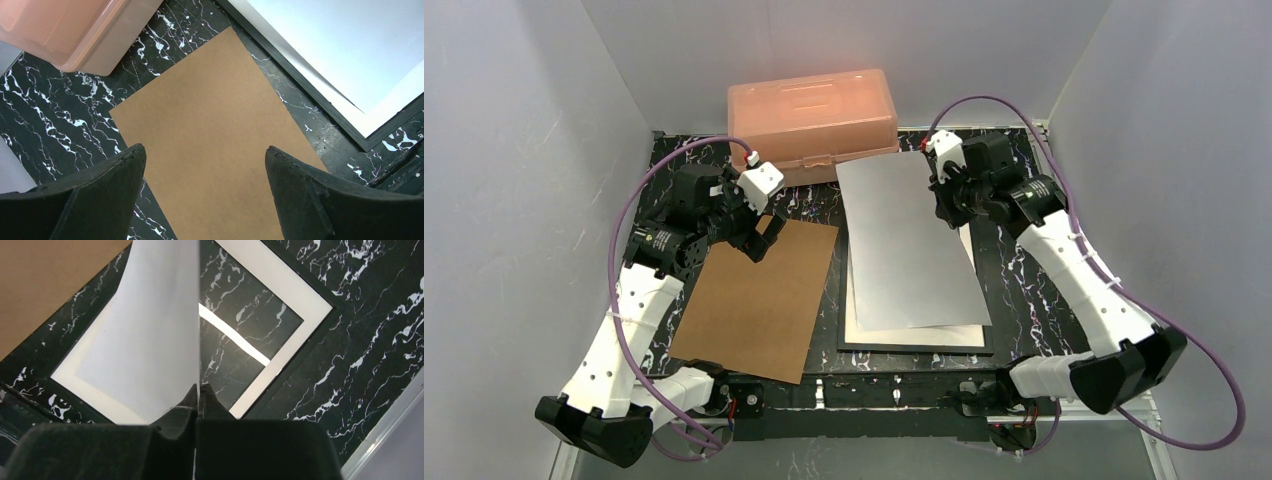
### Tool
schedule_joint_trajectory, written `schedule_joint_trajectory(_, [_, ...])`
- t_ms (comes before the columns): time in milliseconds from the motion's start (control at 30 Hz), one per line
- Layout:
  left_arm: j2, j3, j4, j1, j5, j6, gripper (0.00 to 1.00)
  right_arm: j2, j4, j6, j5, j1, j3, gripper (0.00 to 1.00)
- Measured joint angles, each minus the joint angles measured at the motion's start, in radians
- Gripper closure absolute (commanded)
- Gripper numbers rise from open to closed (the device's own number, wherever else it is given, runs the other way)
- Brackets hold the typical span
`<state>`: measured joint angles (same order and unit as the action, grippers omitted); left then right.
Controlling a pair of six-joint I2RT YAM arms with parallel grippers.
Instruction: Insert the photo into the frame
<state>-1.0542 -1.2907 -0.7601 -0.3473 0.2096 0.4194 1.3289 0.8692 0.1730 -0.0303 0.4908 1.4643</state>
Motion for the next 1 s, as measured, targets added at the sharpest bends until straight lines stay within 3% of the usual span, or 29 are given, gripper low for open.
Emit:
schedule_joint_trajectory(700, [-0.001, -0.008, -0.011, 0.0, 0.0, 0.0, 0.14, -0.089, -0.09, -0.03, -0.237, -0.027, -0.06, 0.99])
schedule_joint_trajectory(1000, [-0.003, -0.014, -0.011, 0.0, 0.003, 0.0, 0.14, -0.026, -0.067, -0.048, -0.22, -0.032, -0.06, 0.99])
